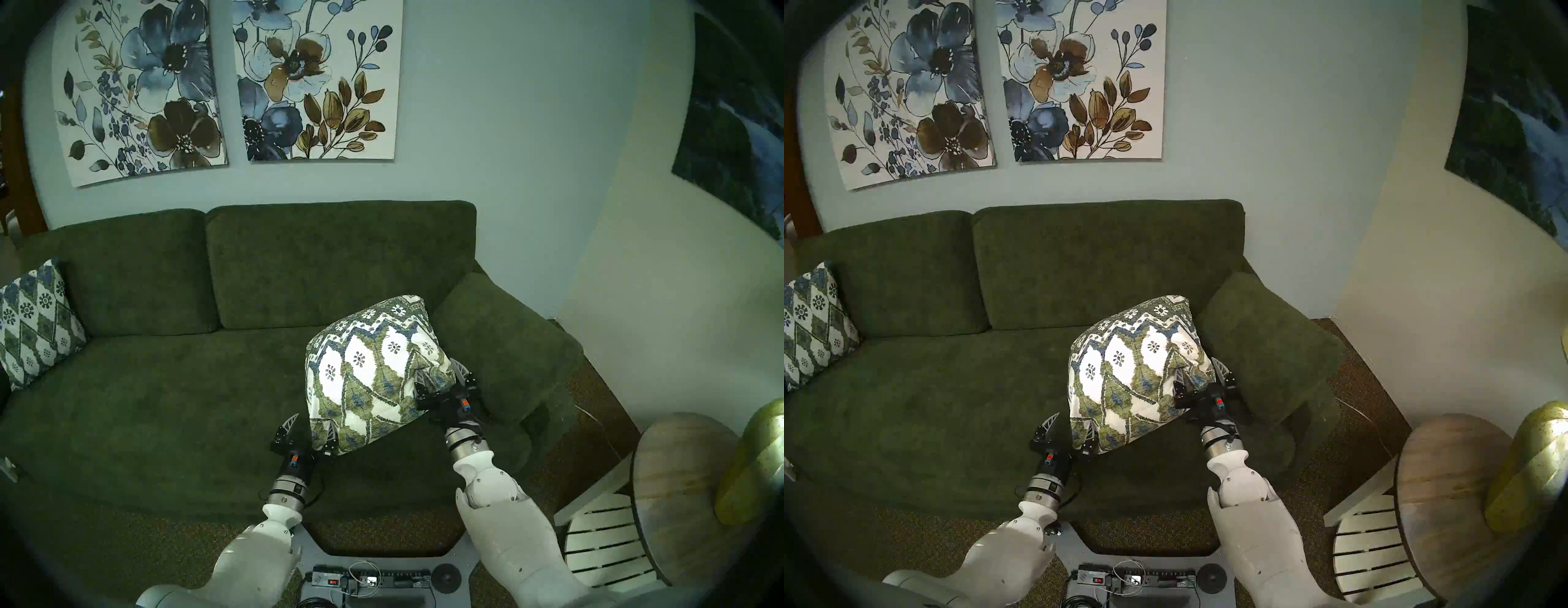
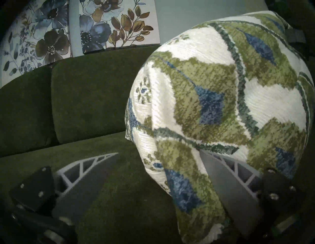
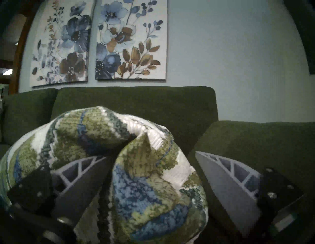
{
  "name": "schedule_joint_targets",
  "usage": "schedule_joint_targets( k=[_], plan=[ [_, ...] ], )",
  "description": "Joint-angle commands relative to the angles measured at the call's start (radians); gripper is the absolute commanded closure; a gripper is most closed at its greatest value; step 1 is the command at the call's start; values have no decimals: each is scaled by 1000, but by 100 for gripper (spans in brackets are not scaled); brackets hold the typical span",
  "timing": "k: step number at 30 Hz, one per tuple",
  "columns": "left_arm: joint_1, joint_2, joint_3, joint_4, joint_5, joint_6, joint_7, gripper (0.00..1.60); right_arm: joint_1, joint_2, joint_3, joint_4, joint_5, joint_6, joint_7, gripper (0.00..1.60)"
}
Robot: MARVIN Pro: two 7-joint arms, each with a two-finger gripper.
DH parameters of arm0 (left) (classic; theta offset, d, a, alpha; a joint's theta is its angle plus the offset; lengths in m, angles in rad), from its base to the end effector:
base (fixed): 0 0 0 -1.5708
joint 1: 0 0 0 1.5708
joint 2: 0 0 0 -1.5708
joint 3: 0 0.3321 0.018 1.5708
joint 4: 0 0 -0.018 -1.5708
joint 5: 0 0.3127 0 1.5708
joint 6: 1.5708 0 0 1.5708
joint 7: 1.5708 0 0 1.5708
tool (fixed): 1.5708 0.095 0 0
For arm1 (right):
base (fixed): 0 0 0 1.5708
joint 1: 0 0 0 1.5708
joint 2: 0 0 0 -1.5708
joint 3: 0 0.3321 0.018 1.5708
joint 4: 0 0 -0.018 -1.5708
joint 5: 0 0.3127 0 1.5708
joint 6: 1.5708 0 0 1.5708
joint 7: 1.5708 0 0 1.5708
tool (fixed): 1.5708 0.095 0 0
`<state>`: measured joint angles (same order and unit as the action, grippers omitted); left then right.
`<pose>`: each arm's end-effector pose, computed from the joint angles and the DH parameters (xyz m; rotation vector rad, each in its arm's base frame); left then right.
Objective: Fluff a cushion
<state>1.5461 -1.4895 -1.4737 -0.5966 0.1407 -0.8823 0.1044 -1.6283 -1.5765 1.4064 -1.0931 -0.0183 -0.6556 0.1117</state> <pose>0.2871 0.0226 -0.6025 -2.2404 0.3002 -2.1041 0.3453 0.0764 -0.4956 -1.9363 -0.2928 -2.1912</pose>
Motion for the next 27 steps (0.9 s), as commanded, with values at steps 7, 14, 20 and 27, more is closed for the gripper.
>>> schedule_joint_targets(
  k=[7,14,20,27],
  plan=[
    [-49,-8,-4,18,4,3,23,0,-144,47,-48,-205,17,55,23,0],
    [-65,-23,7,18,15,8,25,0,-134,61,-23,-287,38,49,25,0],
    [-77,-28,16,21,23,13,31,0,-121,59,-13,-345,56,33,34,0],
    [-96,-40,30,26,34,29,38,0,-84,48,-15,-423,77,22,48,0]
  ],
)
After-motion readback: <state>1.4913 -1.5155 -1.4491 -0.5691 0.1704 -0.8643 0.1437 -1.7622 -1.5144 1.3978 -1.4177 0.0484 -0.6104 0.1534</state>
